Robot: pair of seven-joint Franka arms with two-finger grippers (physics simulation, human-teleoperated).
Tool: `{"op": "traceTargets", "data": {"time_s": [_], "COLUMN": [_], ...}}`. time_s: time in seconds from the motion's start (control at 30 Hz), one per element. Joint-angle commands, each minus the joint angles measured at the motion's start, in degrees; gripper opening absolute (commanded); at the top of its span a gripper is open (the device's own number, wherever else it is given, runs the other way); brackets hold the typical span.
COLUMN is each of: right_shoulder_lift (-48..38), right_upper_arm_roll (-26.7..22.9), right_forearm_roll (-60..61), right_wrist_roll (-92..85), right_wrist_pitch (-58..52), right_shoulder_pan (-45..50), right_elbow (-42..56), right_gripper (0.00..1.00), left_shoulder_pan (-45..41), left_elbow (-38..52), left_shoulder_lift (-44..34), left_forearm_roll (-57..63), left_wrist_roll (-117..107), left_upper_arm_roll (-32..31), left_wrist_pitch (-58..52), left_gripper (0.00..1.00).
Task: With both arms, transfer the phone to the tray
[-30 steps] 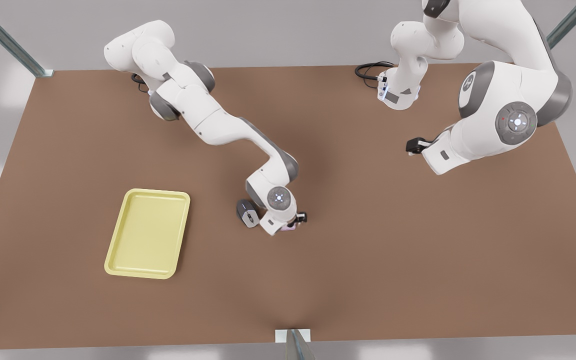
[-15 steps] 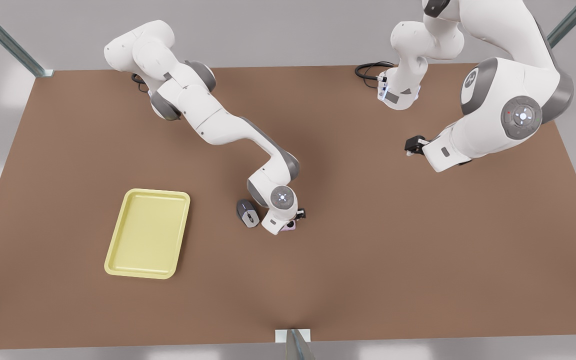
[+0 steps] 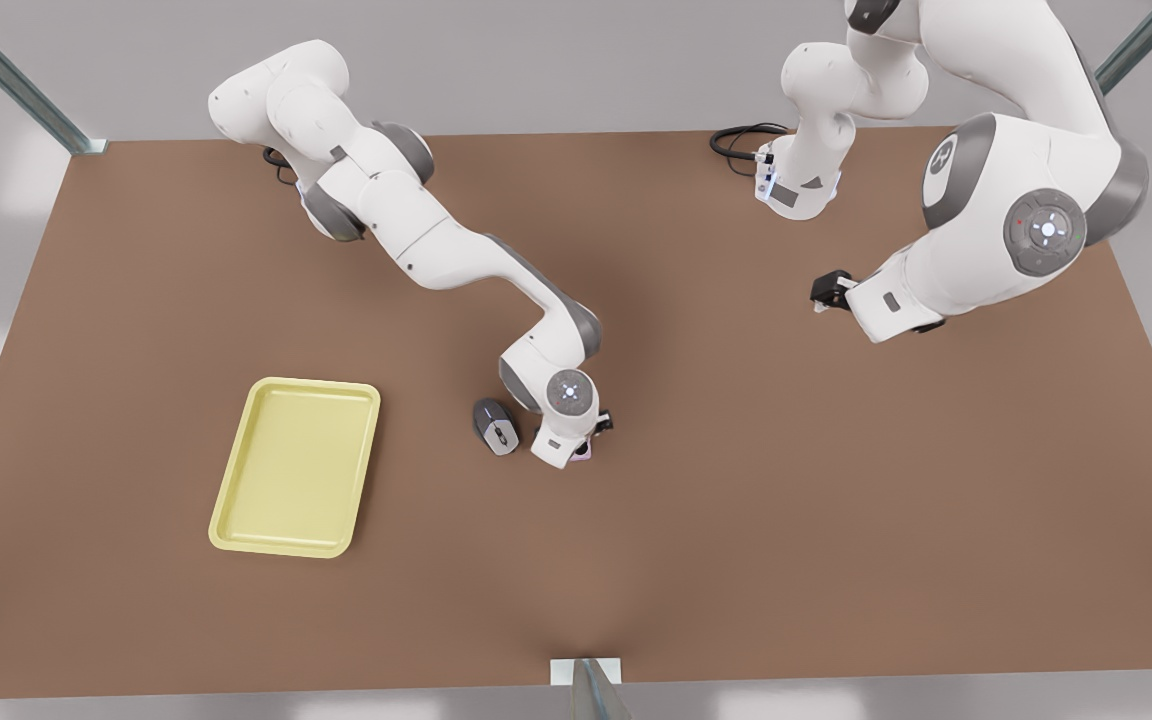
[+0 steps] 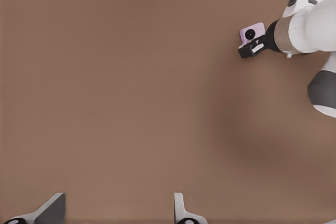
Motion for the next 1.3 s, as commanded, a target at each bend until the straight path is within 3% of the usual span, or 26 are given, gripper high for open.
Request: {"op": "traceTargets", "data": {"time_s": [0.0, 0.2, 0.4, 0.53, 0.67, 0.8, 0.87, 0.97, 1.0, 1.1, 1.23, 1.27], "right_shoulder_lift": [0.0, -0.2, -3.5, -18.1, -30.9, -40.5, -40.1, -37.9, -37.3, -37.6, -40.0, -40.9], "right_upper_arm_roll": [0.0, -0.1, -0.3, -0.6, -0.7, -0.7, -0.8, -1.8, -1.8, -1.7, -1.4, -1.3], "right_forearm_roll": [0.0, 0.0, 0.2, 3.0, 3.4, 3.3, 3.4, 3.4, 3.4, 3.4, 2.8, 2.8], "right_wrist_roll": [-5.7, -5.7, -6.0, -12.5, -33.1, -52.5, -61.7, -61.3, -59.3, -57.7, -54.7, -48.2], "right_wrist_pitch": [0.9, 0.9, -0.2, -0.1, 1.0, 13.0, 14.4, 19.8, 21.8, 20.9, 7.9, -4.6], "right_shoulder_pan": [0.0, 0.0, -1.0, -9.9, -23.1, -37.4, -43.8, -43.7, -43.4, -43.4, -43.4, -42.8], "right_elbow": [0.0, 0.1, -0.6, -17.2, -35.5, -53.5, -54.4, -56.0, -57.3, -56.6, -49.0, -41.1], "right_gripper": [0.97, 0.77, 0.77, 0.77, 0.77, 0.79, 0.79, 0.79, 1.00, 1.00, 1.00, 1.00], "left_shoulder_pan": [0.0, 0.0, 0.0, 0.0, 0.0, -0.1, -0.1, -0.1, -0.1, -0.1, -0.1, 3.4], "left_elbow": [0.0, 0.0, 0.1, 0.1, 0.1, 0.0, 0.0, -0.1, -0.1, -0.1, -0.5, -8.5], "left_shoulder_lift": [-0.2, -0.1, -0.3, -0.4, 0.2, 0.6, 0.6, 0.5, 0.4, 0.6, 0.7, -5.1], "left_forearm_roll": [0.3, 2.8, 2.8, 6.0, 10.4, 11.4, 11.4, 11.5, 11.5, 11.4, 11.4, 11.0], "left_wrist_roll": [1.1, 0.2, 0.2, 0.2, -0.1, 0.0, 0.0, 0.0, 0.5, 0.0, -0.3, -0.4], "left_upper_arm_roll": [0.0, 0.0, 0.1, 0.1, 0.1, -0.2, -0.2, -0.2, -0.1, 0.0, 0.2, -1.1], "left_wrist_pitch": [-0.1, 0.0, 0.1, -0.1, 0.1, 0.7, 0.7, 0.6, 0.6, 0.6, 0.7, 8.5], "left_gripper": [1.00, 1.00, 1.00, 1.00, 1.00, 1.00, 1.00, 1.00, 1.00, 1.00, 1.00, 1.00]}}
